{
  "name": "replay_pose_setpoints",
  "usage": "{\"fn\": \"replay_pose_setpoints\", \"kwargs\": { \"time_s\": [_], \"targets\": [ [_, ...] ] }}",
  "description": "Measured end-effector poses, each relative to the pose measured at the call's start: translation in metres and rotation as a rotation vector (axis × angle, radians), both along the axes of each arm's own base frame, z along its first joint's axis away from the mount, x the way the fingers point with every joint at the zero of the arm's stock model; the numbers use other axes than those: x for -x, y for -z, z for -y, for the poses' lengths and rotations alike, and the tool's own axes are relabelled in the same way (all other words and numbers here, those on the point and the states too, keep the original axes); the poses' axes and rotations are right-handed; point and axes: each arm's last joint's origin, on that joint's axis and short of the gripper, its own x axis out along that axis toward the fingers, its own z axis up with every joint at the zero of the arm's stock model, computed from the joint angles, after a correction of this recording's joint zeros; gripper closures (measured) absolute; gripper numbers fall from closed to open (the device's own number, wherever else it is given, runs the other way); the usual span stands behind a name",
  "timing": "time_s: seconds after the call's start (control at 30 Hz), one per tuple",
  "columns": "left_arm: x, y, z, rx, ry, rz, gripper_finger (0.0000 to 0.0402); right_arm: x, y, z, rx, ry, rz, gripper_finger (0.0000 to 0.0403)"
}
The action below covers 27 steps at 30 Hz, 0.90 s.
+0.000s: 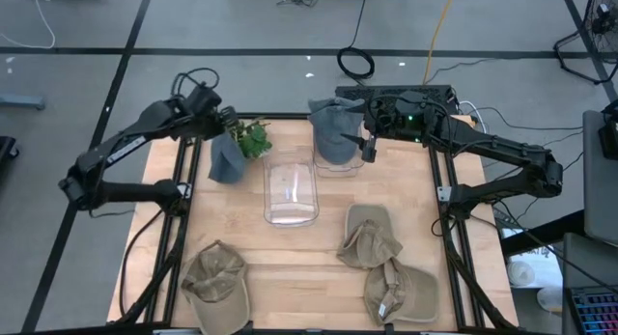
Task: Pick & Place hat
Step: Put the ash blue cap into the right transparent bin
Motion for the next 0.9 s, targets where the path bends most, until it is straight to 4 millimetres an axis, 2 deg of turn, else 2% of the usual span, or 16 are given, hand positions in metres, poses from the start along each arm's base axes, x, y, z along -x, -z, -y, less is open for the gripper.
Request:
{"fn": "replay_pose_setpoints", "kwargs": {
  "time_s": [0.37, 0.7, 0.9],
  "targets": [
    [0.014, -0.021, 0.029, -0.051, 0.268, 0.132, 0.0394, 0.000, 0.000, 0.000, 0.003, 0.010, -0.001, 0.0103],
    [0.021, -0.035, 0.045, -0.124, 0.500, 0.260, 0.0394, 0.001, 0.000, 0.001, 0.007, 0.058, -0.003, 0.0103],
    [0.016, -0.069, 0.049, -0.277, 0.670, 0.353, 0.0394, 0.001, 0.000, 0.001, 0.009, 0.057, -0.004, 0.0103]
  ]
}}
